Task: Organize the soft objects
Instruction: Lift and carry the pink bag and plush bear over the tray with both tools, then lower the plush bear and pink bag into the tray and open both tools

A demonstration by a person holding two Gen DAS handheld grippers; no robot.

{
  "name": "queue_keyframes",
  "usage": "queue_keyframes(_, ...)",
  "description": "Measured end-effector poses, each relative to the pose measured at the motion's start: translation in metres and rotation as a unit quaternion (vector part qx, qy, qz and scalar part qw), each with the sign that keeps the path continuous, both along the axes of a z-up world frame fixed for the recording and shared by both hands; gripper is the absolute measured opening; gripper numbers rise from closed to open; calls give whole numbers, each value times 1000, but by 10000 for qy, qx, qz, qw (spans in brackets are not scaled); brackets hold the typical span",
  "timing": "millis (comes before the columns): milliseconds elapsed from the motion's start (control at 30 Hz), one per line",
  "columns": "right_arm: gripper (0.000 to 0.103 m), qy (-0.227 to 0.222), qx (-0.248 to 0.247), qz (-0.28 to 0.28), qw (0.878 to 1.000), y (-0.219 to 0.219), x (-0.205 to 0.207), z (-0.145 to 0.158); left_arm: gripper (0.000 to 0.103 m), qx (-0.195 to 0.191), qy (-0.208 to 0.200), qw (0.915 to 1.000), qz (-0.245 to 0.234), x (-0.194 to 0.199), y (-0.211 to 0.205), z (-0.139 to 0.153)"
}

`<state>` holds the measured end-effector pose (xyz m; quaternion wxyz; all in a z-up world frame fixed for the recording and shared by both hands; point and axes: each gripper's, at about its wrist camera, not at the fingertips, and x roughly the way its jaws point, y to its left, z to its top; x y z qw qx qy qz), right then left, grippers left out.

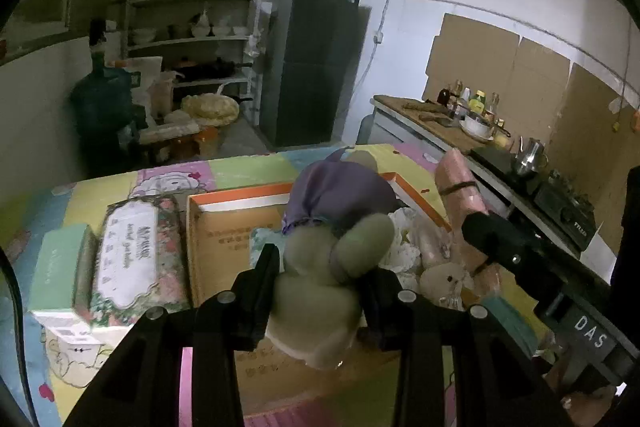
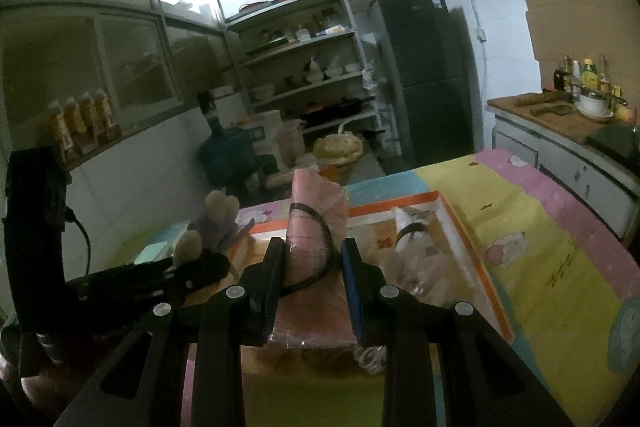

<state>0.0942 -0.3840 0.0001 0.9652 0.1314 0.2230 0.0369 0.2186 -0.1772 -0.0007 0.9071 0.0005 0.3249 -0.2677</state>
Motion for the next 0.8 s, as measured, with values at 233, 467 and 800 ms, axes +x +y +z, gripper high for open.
queue_keyframes(233, 29, -25, -99, -78, 9999, -20, 17, 4, 39, 71, 60, 10000, -29, 15, -19, -4)
queue_keyframes(467, 29, 22, -92, -100, 9999, -34, 35, 3, 39, 132, 97, 9999, 6, 30, -36, -7)
queue_keyframes(800, 29, 263, -50, 27, 9996, -46, 63, -10, 39, 322, 239, 9992, 75, 48, -56, -20)
